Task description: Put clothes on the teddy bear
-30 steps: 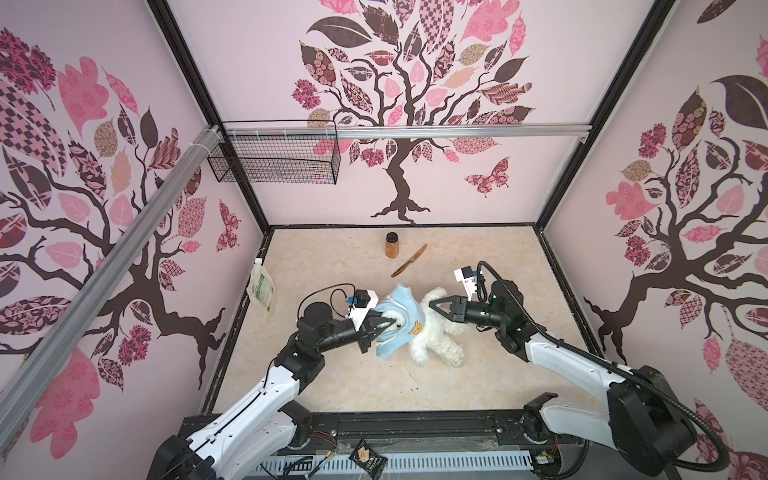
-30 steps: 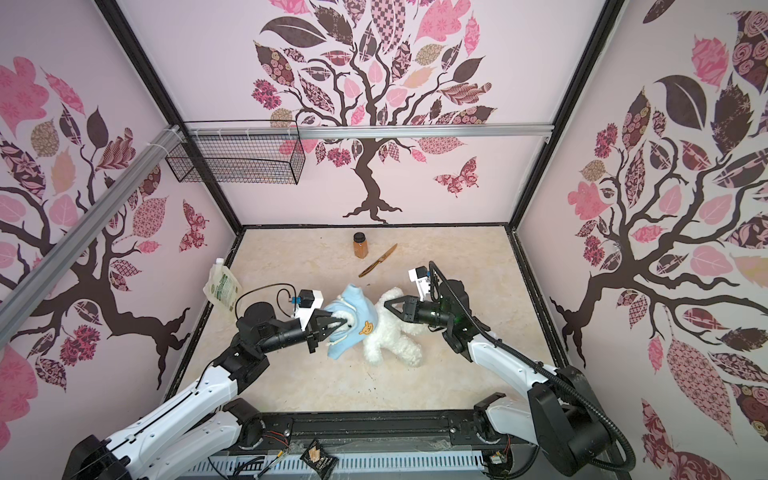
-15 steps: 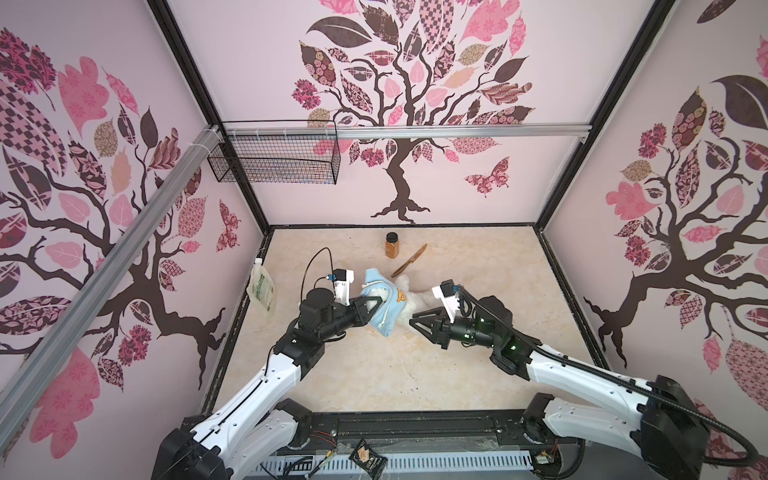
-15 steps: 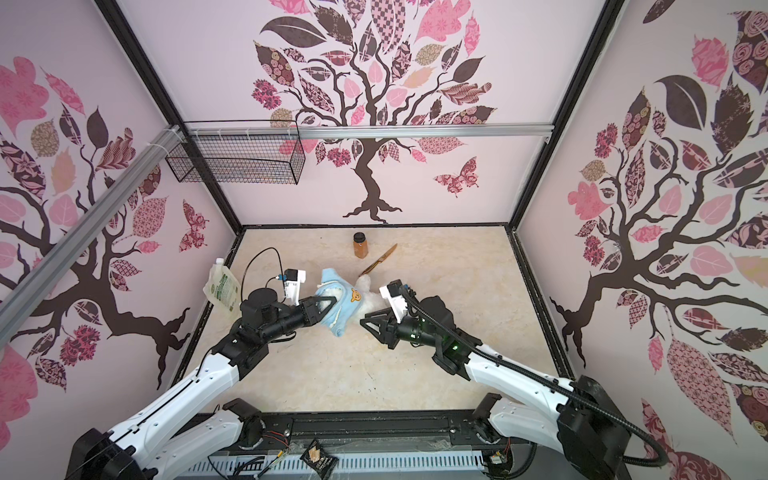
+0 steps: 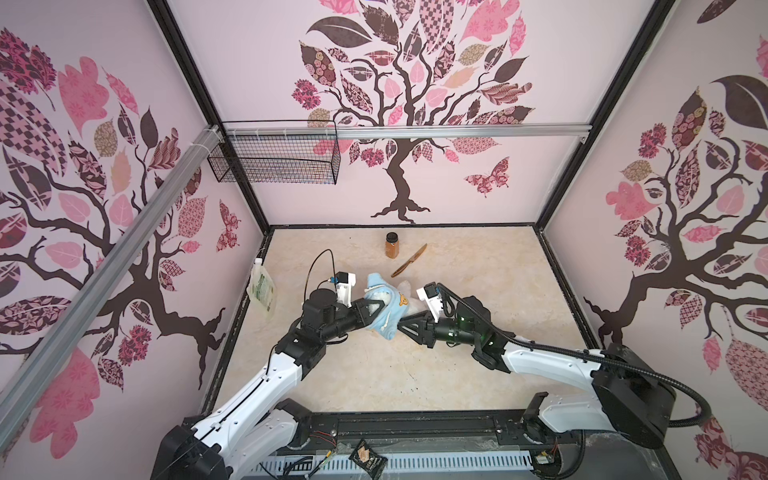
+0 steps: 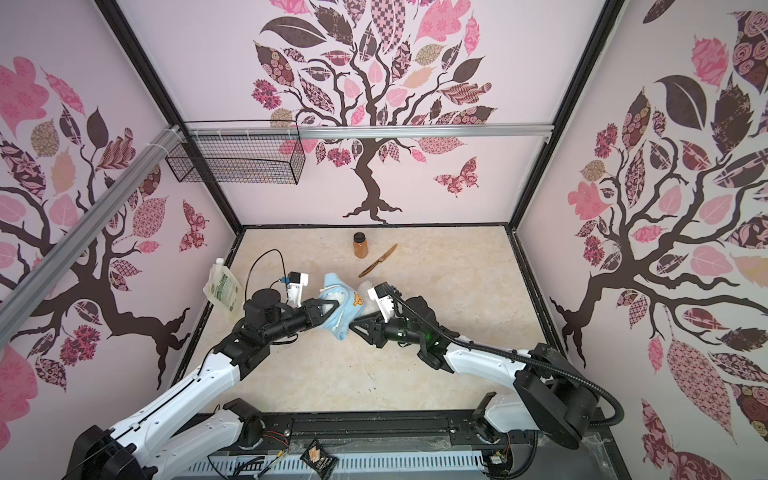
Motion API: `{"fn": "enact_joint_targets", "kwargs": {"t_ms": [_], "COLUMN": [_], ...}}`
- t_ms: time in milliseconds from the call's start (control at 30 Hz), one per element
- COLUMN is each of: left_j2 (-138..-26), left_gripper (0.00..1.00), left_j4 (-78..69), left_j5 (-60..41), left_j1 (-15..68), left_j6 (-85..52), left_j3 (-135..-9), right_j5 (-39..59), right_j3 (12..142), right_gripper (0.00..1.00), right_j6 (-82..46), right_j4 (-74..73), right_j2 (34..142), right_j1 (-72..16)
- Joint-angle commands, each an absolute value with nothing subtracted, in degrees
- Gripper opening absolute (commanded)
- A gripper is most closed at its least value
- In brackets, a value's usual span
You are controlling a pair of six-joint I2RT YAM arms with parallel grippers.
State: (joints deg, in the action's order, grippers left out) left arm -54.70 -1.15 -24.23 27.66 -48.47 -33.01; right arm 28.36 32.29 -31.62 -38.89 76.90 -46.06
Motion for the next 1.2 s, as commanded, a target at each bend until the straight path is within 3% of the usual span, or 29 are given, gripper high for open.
{"fn": "enact_joint_targets", "kwargs": {"t_ms": [0, 533, 633, 833, 1167], "left_j2": [-54.5, -53.7, -53.9, -53.7, -51.6], "left_gripper": [0.0, 0.0, 0.0, 0.0, 0.0], "left_j4": [-4.6, -8.9, -11.7, -11.2, -7.7], "left_j5": [-24.5, -16.2, -14.7, -13.0, -6.7], "left_j1": [28.2, 30.0, 30.3, 30.3, 28.1], "left_j6": [-49.3, -55.0, -56.4, -56.2, -57.1], "left_j3": [-36.1, -34.5, -33.7, -33.3, -32.2], "right_j5": [28.7, 21.2, 20.3, 16.1, 15.5], "right_j3": [34.8, 36.3, 35.9, 34.3, 28.9], "right_gripper": [0.34, 0.38, 0.29, 0.01, 0.0], "right_j6": [-35.1, -45.9, -48.0, -47.1, -44.6], "right_j4": [-43.7, -46.0, -49.7, -51.8, -47.6], "right_j2": [79.5, 84.3, 85.0, 83.4, 78.4], "right_j1": [-46.5, -48.6, -48.7, -48.6, -48.5]}}
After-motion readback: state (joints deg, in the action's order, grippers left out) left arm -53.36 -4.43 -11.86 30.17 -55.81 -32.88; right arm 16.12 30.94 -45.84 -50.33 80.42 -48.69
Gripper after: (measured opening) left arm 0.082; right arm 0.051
